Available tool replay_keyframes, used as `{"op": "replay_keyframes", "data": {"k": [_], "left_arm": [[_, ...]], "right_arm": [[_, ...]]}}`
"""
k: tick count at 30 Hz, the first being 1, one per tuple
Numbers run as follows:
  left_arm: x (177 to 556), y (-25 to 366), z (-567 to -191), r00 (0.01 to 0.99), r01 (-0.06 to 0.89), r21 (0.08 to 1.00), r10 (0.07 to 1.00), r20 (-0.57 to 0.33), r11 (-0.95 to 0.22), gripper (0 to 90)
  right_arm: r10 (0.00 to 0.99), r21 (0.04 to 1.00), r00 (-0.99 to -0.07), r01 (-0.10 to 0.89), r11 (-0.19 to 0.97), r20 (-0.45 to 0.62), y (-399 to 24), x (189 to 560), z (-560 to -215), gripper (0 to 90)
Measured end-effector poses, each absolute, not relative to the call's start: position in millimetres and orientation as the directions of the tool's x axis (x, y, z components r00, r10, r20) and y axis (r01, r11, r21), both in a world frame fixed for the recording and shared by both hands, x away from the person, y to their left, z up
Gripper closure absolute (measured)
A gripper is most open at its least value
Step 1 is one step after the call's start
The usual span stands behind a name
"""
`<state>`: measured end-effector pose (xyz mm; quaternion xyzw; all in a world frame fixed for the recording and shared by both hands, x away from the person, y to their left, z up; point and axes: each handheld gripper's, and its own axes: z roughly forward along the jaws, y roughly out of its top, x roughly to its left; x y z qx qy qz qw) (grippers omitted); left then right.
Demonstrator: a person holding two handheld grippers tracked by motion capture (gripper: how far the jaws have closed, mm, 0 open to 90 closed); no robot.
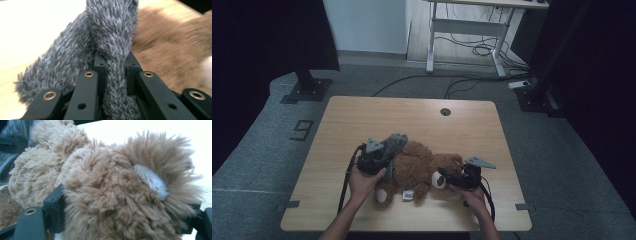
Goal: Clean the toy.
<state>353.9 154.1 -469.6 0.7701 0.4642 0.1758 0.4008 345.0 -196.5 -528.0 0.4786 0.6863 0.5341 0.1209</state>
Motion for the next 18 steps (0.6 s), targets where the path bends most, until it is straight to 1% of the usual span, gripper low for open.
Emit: {"op": "replay_keyframes", "data": {"k": [4,8,12,15,18], "left_arm": [[353.5,170.5,-480.6,0.482,0.604,0.767,0.866,-0.134,-0.217,76.6],[354.4,175.5,-481.5,0.476,0.623,0.754,0.865,-0.156,-0.207,76.1],[352.7,179.1,-482.9,0.477,0.63,0.749,0.864,-0.162,-0.208,76.0],[353.5,193.1,-485.9,0.443,0.647,0.741,0.88,-0.171,-0.181,76.0],[356.7,212.6,-494.2,0.389,0.695,0.704,0.9,-0.197,-0.146,75.9]], "right_arm": [[0.787,0.85,-0.513,0.526,-0.027,0.343,-196.1,344.6,-527.8,19.5],[0.787,0.849,-0.513,0.527,-0.028,0.344,-196.1,344.5,-527.7,19.3],[0.782,0.843,-0.521,0.537,-0.011,0.342,-196.5,343.9,-524.1,16.3],[0.782,0.839,-0.526,0.544,0.007,0.335,-197.2,343.2,-521.8,15.1],[0.776,0.833,-0.528,0.553,0.007,0.344,-199.1,343.7,-522.0,13.5]]}}
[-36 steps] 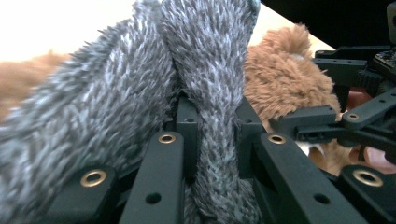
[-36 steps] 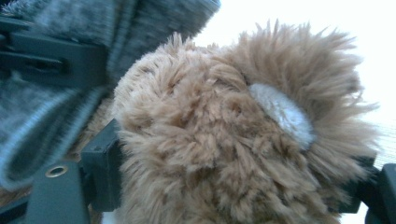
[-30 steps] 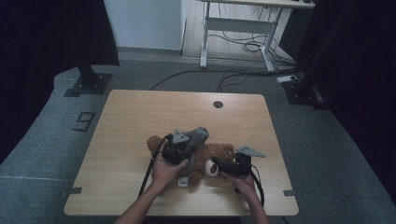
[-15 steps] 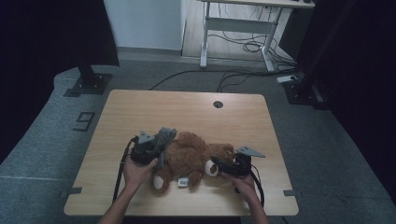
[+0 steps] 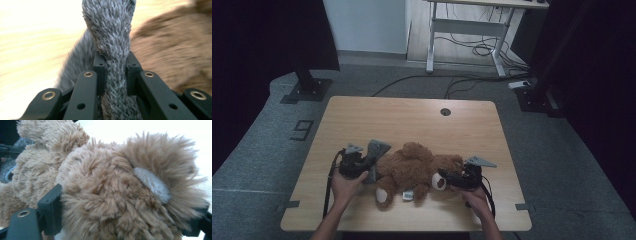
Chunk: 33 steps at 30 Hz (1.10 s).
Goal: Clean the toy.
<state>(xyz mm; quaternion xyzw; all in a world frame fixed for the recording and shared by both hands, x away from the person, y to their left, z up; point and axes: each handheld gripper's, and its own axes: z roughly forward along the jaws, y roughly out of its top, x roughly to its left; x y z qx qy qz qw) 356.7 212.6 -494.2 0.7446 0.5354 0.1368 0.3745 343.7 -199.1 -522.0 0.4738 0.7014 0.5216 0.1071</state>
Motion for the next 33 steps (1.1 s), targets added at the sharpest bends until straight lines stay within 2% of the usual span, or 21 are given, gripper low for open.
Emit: {"op": "replay_keyframes", "data": {"k": [4,7,10,14,18,22,25,33], "left_arm": [[352.1,217.0,-506.2,0.417,0.713,0.686,0.875,-0.247,-0.146,75.9],[349.3,204.3,-505.8,0.469,0.704,0.701,0.819,-0.331,-0.12,75.9],[349.9,188.8,-502.4,0.493,0.699,0.704,0.798,-0.346,-0.127,76.5],[353.9,177.2,-504.1,0.5,0.73,0.679,0.74,-0.451,-0.079,76.9],[352.9,160.7,-505.1,0.51,0.734,0.675,0.721,-0.469,-0.08,77.1],[355.1,157.7,-501.9,0.495,0.739,0.672,0.714,-0.495,-0.046,77.4],[358.4,160.0,-501.5,0.491,0.74,0.672,0.701,-0.517,-0.022,77.5],[385.8,163.4,-486.8,0.495,0.709,0.705,0.687,-0.532,0.035,77.6]], "right_arm": [[0.764,0.821,-0.54,0.571,0.024,0.354,-202.7,344.3,-521.2,11.9],[0.755,0.809,-0.544,0.587,0.031,0.366,-203.8,345.1,-521.8,9.9],[0.747,0.794,-0.545,0.607,0.038,0.38,-203.9,344.9,-522.8,10.0],[0.729,0.798,-0.565,0.602,0.045,0.385,-203.6,343.9,-523.7,19.6],[0.731,0.825,-0.589,0.562,0.063,0.345,-197.3,339.3,-520.7,34.4],[0.743,0.848,-0.594,0.526,0.07,0.308,-191.9,334.4,-516.5,41.5],[0.743,0.878,-0.61,0.474,0.064,0.275,-189.7,334.3,-517.0,43.2],[0.784,0.956,-0.613,0.276,0.094,0.1,-177.2,348.8,-509.8,42.9]]}}
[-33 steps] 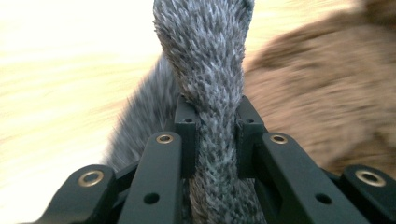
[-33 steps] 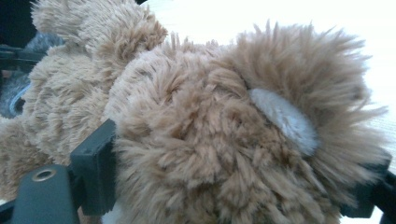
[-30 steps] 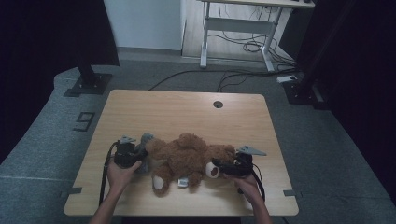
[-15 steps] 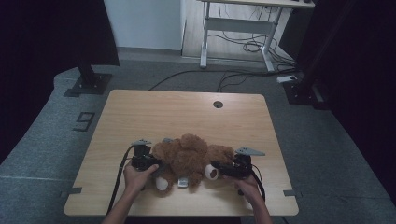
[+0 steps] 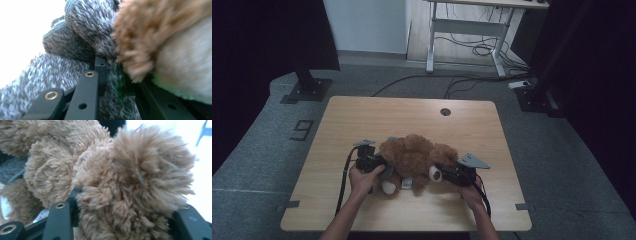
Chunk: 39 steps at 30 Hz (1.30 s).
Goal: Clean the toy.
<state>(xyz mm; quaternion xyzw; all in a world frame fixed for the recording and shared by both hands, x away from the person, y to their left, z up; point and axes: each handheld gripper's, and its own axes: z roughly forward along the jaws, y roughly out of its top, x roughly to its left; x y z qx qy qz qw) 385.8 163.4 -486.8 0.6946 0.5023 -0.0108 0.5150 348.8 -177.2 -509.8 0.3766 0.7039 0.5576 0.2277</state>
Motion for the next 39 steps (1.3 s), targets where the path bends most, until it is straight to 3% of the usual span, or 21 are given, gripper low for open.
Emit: {"op": "replay_keyframes", "data": {"k": [3,8,15,24,30,36,39], "left_arm": [[394.2,162.9,-489.5,0.487,0.713,0.7,0.69,-0.535,0.039,77.5],[392.8,163.6,-500.5,0.48,0.729,0.684,0.694,-0.537,0.026,77.2],[377.5,180.1,-492.3,0.49,0.708,0.706,0.737,-0.466,-0.024,75.4],[366.7,225.5,-437.7,0.477,0.62,0.784,0.781,-0.403,0.026,75.2],[371.3,184.4,-420.7,0.563,0.604,0.796,0.724,-0.398,-0.031,75.0],[376.3,126.1,-425.8,0.626,0.598,0.79,0.694,-0.355,-0.136,74.2],[376.6,105.1,-436.5,0.638,0.6,0.774,0.704,-0.312,-0.201,74.3]], "right_arm": [[0.796,0.967,-0.601,0.236,0.096,0.068,-178.4,358.1,-512.1,40.5],[0.794,0.955,-0.602,0.275,0.113,0.079,-186.0,364.3,-527.6,38.4],[0.77,0.948,-0.634,0.287,0.141,0.077,-196.6,354.4,-528.8,36.6],[0.752,0.947,-0.657,0.271,0.169,0.054,-202.1,343.3,-530.9,35.2],[0.757,0.947,-0.651,0.276,0.166,0.057,-201.7,340.6,-531.2,34.1],[0.756,0.946,-0.651,0.278,0.165,0.059,-202.2,337.1,-531.1,32.8],[0.757,0.944,-0.65,0.287,0.161,0.068,-203.6,336.2,-530.4,27.3]]}}
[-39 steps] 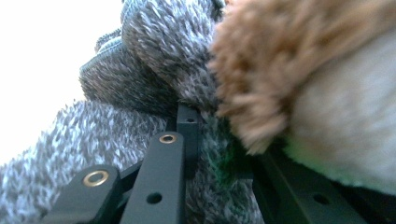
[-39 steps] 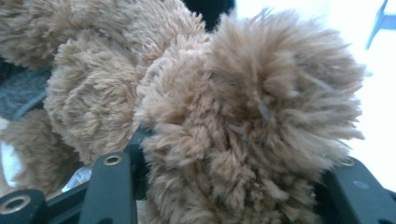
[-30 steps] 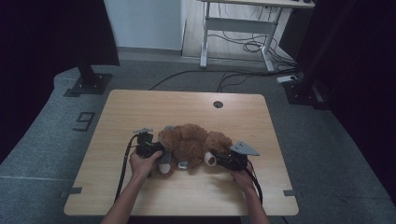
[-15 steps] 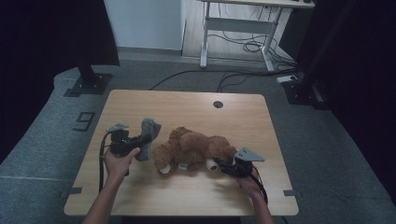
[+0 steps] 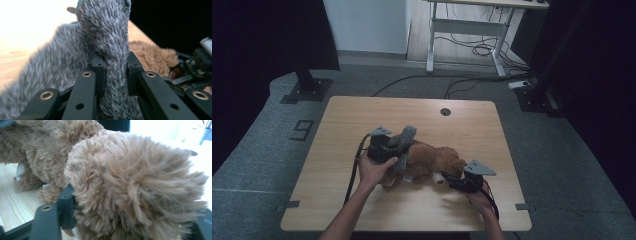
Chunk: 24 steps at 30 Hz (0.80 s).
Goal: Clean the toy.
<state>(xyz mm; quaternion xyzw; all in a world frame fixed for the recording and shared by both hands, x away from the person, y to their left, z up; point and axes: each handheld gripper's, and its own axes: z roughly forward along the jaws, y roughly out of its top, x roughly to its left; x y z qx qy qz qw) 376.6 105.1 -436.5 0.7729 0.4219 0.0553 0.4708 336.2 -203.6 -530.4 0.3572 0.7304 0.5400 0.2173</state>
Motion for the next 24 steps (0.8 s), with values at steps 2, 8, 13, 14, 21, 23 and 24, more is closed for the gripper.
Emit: {"op": "replay_keyframes", "data": {"k": [2,8,13,14,21,23,24], "left_arm": [[374.1,99.4,-443.4,0.638,0.593,0.775,0.716,-0.285,-0.22,74.4],[362.5,102.4,-459.4,0.632,0.568,0.797,0.729,-0.262,-0.207,75.2],[352.7,107.8,-467.1,0.638,0.561,0.807,0.718,-0.28,-0.184,75.6],[350.7,108.0,-468.0,0.64,0.559,0.808,0.716,-0.279,-0.185,75.7],[338.2,114.3,-472.1,0.654,0.563,0.805,0.697,-0.295,-0.187,75.8],[335.8,117.4,-473.6,0.653,0.57,0.803,0.69,-0.312,-0.177,75.7],[335.0,118.5,-474.3,0.653,0.572,0.802,0.686,-0.319,-0.172,75.7]], "right_arm": [[0.762,0.94,-0.639,0.313,0.138,0.102,-206.3,335.8,-529.3,22.4],[0.74,0.917,-0.628,0.397,0.038,0.241,-227.2,335.9,-519.0,14.5],[0.746,0.913,-0.601,0.407,-0.021,0.286,-240.9,334.5,-510.3,12.9],[0.745,0.912,-0.6,0.409,-0.025,0.29,-241.0,334.5,-509.3,12.7],[0.721,0.893,-0.63,0.448,0.036,0.287,-223.8,338.7,-513.3,6.7],[0.721,0.885,-0.637,0.461,0.07,0.274,-218.0,339.2,-516.2,3.9],[0.721,0.879,-0.639,0.468,0.091,0.266,-214.9,339.4,-517.9,2.8]]}}
